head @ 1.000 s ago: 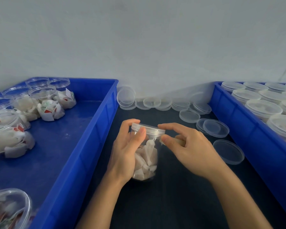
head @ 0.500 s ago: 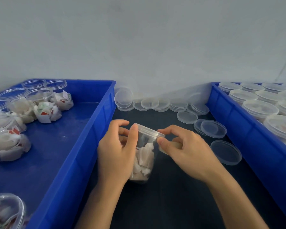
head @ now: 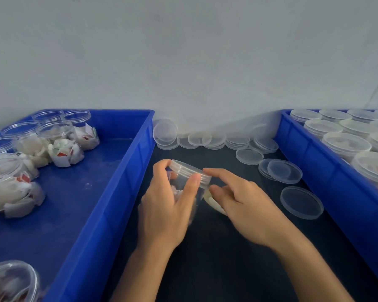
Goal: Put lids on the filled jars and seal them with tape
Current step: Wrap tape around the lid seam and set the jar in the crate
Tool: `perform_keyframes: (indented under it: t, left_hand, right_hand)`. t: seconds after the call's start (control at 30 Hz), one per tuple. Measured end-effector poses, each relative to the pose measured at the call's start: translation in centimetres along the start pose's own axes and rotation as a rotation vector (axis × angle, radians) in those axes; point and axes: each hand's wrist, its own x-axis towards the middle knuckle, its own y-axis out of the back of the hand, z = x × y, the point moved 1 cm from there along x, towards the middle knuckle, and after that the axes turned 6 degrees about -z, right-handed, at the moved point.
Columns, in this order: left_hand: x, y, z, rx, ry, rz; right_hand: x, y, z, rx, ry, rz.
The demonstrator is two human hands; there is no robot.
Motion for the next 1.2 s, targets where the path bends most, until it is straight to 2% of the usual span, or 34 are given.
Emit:
perform_keyframes:
  t: [0.13,0.27,0.57,0.8,0.93,1.07,1.2]
  left_hand:
    - [0.2,0.1,-0.4,-0.040,0.008,0.000]
    - [0.4,0.1,-0.7,-0.111,0.017,-0.005]
    - [0.2,-0.1,-0.5,-0.297,0.088,-0.056]
    - [0.4,0.3,-0.9,-0.374,0.067,-0.135]
    - [0.2,0.3,-0.5,-0.261,0.054,-0.188]
    - [0.1,0.5,0.3,0.077,0.000,-0.069]
    - [-0.3,0.3,0.8,0.135,-0.008,-0.042]
  right_hand:
    - [0.1,-0.1,-0.4,-0.193,0.009,0.087]
    - [0.2,-0.3,-0.3,-0.243,0.015,0.100]
    - [1.0,-0.9,0.5,-0.175,0.016,0.111]
    - [0.9,-0.8,0.8,-0.072,0.016,0.058]
    - [0.6,-0.8,0.7,-0.075,0.011,0.076]
    - [0.5,-1.0,0.4,-0.113,-0.006,0.096]
    - [0.5,-1.2,0.3,-0.076,-0.014,0.062]
